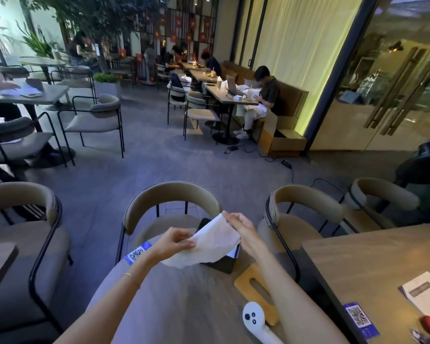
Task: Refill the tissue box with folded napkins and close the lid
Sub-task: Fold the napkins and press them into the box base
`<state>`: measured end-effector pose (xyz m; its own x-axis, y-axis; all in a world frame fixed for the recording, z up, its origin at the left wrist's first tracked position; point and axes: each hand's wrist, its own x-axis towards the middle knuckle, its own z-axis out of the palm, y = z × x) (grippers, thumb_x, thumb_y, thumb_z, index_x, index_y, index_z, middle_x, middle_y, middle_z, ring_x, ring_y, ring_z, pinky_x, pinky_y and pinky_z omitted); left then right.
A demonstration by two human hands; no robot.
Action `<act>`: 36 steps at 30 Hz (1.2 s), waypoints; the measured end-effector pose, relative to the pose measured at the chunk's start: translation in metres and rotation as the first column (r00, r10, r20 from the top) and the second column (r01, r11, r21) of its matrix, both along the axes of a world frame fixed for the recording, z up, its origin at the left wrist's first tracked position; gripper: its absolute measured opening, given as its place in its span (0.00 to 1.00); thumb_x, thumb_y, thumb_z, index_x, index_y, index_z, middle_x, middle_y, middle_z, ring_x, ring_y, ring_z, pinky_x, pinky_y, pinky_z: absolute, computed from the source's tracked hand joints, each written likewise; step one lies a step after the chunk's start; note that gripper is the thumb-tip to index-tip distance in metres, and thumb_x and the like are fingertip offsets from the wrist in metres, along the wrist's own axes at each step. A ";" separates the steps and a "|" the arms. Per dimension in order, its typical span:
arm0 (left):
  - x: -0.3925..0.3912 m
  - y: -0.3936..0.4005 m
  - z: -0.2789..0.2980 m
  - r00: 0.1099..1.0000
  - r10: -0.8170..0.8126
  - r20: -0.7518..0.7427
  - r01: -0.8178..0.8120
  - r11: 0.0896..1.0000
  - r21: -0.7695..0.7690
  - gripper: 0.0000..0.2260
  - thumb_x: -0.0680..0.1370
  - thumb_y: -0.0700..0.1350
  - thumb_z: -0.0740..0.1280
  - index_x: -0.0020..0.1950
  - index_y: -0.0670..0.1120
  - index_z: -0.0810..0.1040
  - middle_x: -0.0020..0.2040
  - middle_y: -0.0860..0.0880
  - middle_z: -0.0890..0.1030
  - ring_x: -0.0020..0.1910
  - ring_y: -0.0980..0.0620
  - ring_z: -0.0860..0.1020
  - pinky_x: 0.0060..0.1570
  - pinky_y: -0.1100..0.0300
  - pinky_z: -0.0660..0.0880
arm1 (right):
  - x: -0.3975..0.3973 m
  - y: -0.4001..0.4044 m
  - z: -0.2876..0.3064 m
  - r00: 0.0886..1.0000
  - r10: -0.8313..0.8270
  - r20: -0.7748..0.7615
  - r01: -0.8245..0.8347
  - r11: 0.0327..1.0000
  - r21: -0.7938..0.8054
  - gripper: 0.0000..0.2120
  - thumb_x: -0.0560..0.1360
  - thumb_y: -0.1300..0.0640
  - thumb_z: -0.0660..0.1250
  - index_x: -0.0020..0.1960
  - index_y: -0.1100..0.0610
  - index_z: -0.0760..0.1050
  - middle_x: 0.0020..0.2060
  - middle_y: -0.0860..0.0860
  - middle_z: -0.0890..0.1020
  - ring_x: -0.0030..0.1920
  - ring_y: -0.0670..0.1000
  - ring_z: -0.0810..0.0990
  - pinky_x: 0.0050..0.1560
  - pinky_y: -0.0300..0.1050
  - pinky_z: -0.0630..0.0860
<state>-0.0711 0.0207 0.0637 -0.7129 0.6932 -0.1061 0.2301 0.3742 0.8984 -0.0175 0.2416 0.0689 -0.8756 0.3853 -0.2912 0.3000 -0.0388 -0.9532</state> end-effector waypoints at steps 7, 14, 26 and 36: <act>0.000 -0.005 0.003 1.000 -0.026 -0.017 0.025 0.998 -0.065 0.10 0.76 0.46 0.67 0.53 0.44 0.82 0.50 0.46 0.83 0.52 0.48 0.81 0.58 0.53 0.76 | 0.001 0.000 0.003 0.996 0.063 0.068 -0.065 0.998 0.024 0.20 0.61 0.40 0.78 0.41 0.55 0.84 0.48 0.54 0.84 0.52 0.55 0.79 0.53 0.49 0.75; 0.006 -0.002 0.004 0.997 -0.016 0.078 0.025 0.993 -0.115 0.15 0.74 0.51 0.70 0.54 0.40 0.81 0.51 0.41 0.84 0.47 0.52 0.80 0.50 0.62 0.76 | -0.007 -0.004 0.009 0.999 -0.007 -0.034 0.010 0.997 0.078 0.09 0.72 0.56 0.74 0.33 0.54 0.80 0.39 0.51 0.80 0.42 0.46 0.76 0.41 0.35 0.70; 0.014 0.010 0.007 0.968 0.229 0.101 -0.244 0.952 0.183 0.12 0.75 0.53 0.67 0.45 0.45 0.82 0.46 0.48 0.80 0.47 0.51 0.76 0.50 0.57 0.71 | -0.009 -0.014 0.007 0.992 0.112 -0.055 -0.099 0.975 0.200 0.16 0.70 0.43 0.73 0.51 0.52 0.83 0.52 0.50 0.85 0.60 0.51 0.80 0.60 0.44 0.74; -0.001 0.039 0.017 0.874 0.372 0.313 -0.476 0.783 0.400 0.04 0.76 0.49 0.66 0.48 0.54 0.80 0.56 0.45 0.78 0.57 0.45 0.75 0.54 0.49 0.78 | -0.005 -0.023 0.004 0.935 0.333 0.124 -0.351 0.921 0.170 0.34 0.60 0.42 0.77 0.62 0.55 0.76 0.56 0.56 0.79 0.56 0.55 0.77 0.52 0.47 0.79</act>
